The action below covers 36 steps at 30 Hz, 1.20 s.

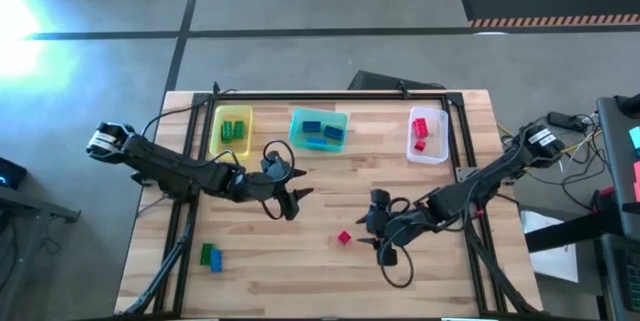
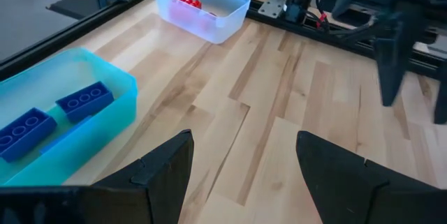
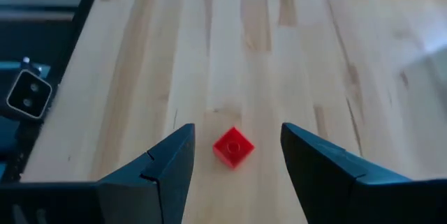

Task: Sort & place blocks by color
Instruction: Put the red game piece into the transparent bin

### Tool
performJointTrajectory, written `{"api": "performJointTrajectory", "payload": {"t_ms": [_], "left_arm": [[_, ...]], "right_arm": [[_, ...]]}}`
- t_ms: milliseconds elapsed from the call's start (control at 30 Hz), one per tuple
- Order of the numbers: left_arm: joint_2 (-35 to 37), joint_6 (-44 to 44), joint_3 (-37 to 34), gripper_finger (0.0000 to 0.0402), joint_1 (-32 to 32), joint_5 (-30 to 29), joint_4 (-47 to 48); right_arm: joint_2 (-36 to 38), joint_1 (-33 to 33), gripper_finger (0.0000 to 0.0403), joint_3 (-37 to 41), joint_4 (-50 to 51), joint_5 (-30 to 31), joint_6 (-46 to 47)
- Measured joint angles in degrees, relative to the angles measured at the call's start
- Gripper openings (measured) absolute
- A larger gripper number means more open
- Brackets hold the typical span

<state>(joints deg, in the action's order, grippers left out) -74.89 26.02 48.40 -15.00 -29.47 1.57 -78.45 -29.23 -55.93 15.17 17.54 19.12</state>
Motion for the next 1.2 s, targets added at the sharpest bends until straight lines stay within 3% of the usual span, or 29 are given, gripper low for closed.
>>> {"api": "performJointTrajectory", "payload": {"t_ms": [267, 500, 800, 1067, 1200], "left_arm": [[0.02, 0.02, 0.00, 0.0238, -0.04, 0.02, 0.39], [0.02, 0.09, 0.00, 0.0238, -0.04, 0.02, 0.39], [0.02, 0.20, -0.02, 0.0238, -0.04, 0.04, 0.41], [0.02, 0.13, -0.09, 0.0238, -0.04, 0.04, 0.43], [0.02, 0.13, -0.27, 0.0238, -0.04, 0.04, 0.46]], "right_arm": [[-7.07, 0.00, 0.0203, -8.95, 9.92, -0.02, -8.01], [-13.29, 0.00, 0.0203, -13.91, 16.74, -0.01, -7.79], [-19.72, 0.00, 0.0203, -16.12, 17.96, -5.95, -13.40], [-21.04, 0.64, 0.0182, -16.99, 16.64, -4.34, -13.82], [-21.04, 1.17, 0.0205, -16.99, 16.63, -3.94, -12.65]]}}
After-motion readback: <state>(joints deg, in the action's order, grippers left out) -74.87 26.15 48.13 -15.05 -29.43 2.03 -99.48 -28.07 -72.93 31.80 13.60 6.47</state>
